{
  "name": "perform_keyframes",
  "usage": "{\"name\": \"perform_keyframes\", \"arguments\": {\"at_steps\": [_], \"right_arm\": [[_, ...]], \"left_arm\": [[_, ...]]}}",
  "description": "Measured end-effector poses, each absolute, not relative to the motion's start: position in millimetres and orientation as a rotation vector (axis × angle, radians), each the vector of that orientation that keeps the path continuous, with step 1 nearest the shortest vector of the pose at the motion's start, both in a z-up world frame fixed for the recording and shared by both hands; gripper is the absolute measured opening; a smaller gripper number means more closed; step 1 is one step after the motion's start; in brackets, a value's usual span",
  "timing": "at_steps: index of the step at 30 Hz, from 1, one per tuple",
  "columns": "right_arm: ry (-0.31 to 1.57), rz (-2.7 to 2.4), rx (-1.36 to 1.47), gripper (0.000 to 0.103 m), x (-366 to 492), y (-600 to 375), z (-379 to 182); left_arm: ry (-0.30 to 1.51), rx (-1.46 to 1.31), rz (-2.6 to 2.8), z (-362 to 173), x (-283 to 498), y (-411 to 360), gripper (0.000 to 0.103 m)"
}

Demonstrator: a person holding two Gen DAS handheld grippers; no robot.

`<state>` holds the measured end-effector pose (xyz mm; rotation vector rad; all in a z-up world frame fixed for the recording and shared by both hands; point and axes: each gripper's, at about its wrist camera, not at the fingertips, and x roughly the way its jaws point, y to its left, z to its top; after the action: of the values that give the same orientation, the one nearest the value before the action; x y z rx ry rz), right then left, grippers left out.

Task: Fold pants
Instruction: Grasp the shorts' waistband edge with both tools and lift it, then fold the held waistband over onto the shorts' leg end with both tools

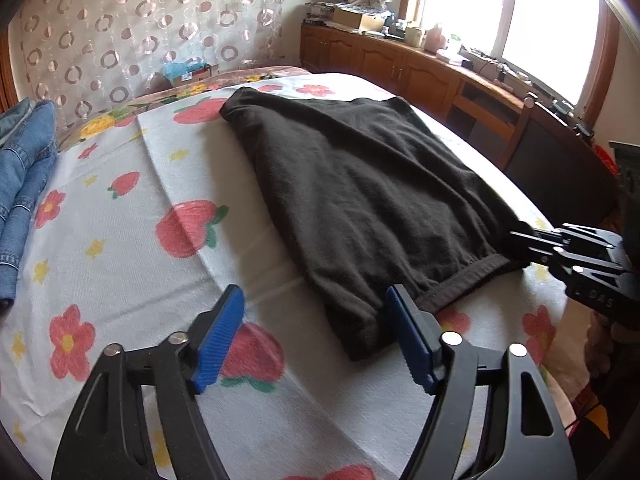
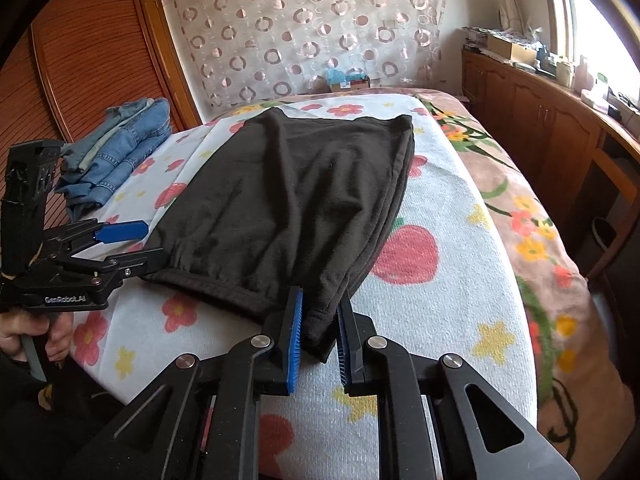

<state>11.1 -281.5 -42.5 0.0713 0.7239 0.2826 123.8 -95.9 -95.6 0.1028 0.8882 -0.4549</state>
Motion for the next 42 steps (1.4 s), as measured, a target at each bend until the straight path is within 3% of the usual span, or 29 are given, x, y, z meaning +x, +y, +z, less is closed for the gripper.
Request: {"name": "perform_keyframes", "arguments": {"at_steps": [8,13,19,34,42], "right_arm": [[0.688,0.308,0.081,0.009,9,-278,-38],[0.636,0.332,0.084,0.009,10,-278,-25],[0.575,0.368,0.067,0.009,8,-271,-4],[0.337,0.489,0.006,0.009,1,-246,106],[0.379,0.541,-0.018,0.009,89,-222,129]], "left_arm": [[0.885,0.108,-0.523,-93,118,-104,0.039],[0.895,0.108,-0.552,-92,123,-107,0.009],[0.829,0.092,-0.542,-65,116,-100,0.007],[0.527,0.051,-0.461,90,108,-49,0.006],[0.489,0.041,-0.351,116,162,-19,0.006]]}}
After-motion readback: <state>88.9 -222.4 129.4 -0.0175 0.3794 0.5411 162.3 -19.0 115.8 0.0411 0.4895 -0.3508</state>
